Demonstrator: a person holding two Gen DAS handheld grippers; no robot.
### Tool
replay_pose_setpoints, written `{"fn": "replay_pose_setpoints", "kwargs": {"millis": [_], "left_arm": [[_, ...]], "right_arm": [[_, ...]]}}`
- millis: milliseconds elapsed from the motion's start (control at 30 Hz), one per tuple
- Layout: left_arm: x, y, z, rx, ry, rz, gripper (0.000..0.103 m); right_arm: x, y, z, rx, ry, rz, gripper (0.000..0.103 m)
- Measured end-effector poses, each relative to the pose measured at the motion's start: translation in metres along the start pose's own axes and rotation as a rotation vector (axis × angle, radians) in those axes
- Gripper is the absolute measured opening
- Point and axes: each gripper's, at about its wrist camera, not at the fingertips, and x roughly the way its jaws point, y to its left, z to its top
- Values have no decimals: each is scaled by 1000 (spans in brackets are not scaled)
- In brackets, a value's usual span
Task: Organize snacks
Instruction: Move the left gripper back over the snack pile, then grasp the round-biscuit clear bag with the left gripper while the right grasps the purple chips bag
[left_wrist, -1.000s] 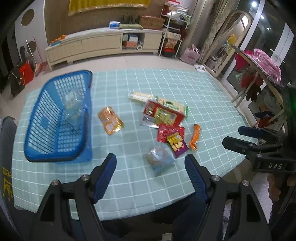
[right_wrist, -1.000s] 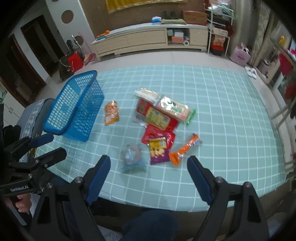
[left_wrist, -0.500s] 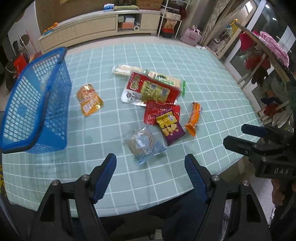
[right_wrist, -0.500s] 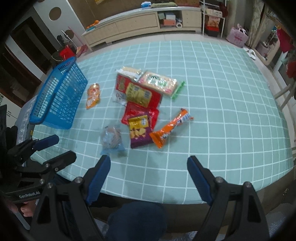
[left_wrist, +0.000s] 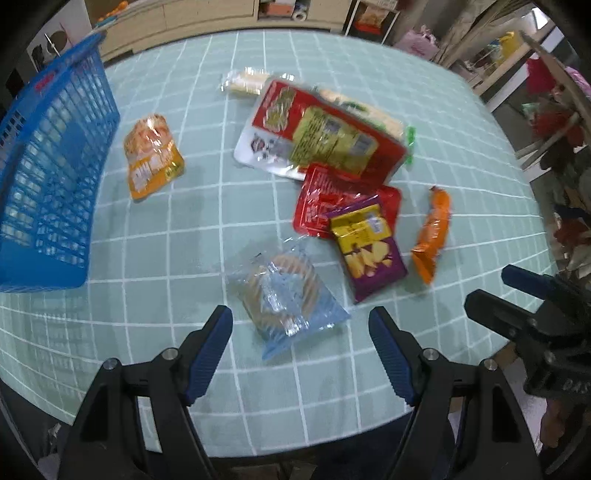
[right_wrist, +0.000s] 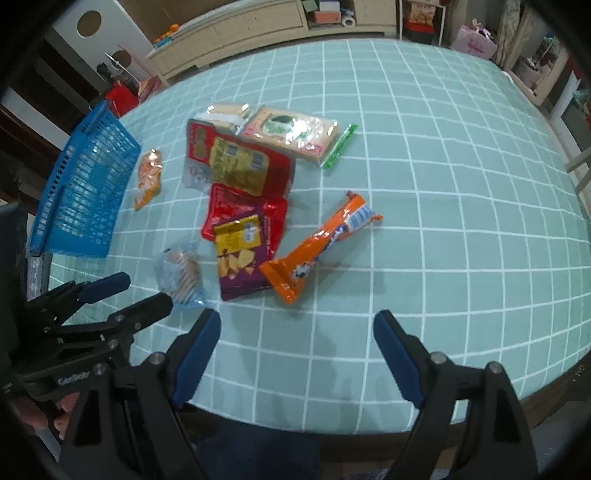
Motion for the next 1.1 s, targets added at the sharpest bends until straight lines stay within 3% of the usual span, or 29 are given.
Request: {"fn": "replay_pose_setpoints", "kwargs": {"millis": [400, 633, 800, 1100], "left_arm": [[42, 7, 15, -11, 57, 87, 74], [51, 1, 10, 43, 35, 113, 74], [52, -2, 3, 102, 27, 126, 54], [24, 28, -14, 67, -22, 61, 52]], "right_arm": [[24, -15, 4, 0, 28, 24, 88], [28, -12, -2, -6, 54, 32, 88], [30, -8, -3, -3, 58, 27, 88], [28, 17, 6, -55, 43, 42, 88]]}}
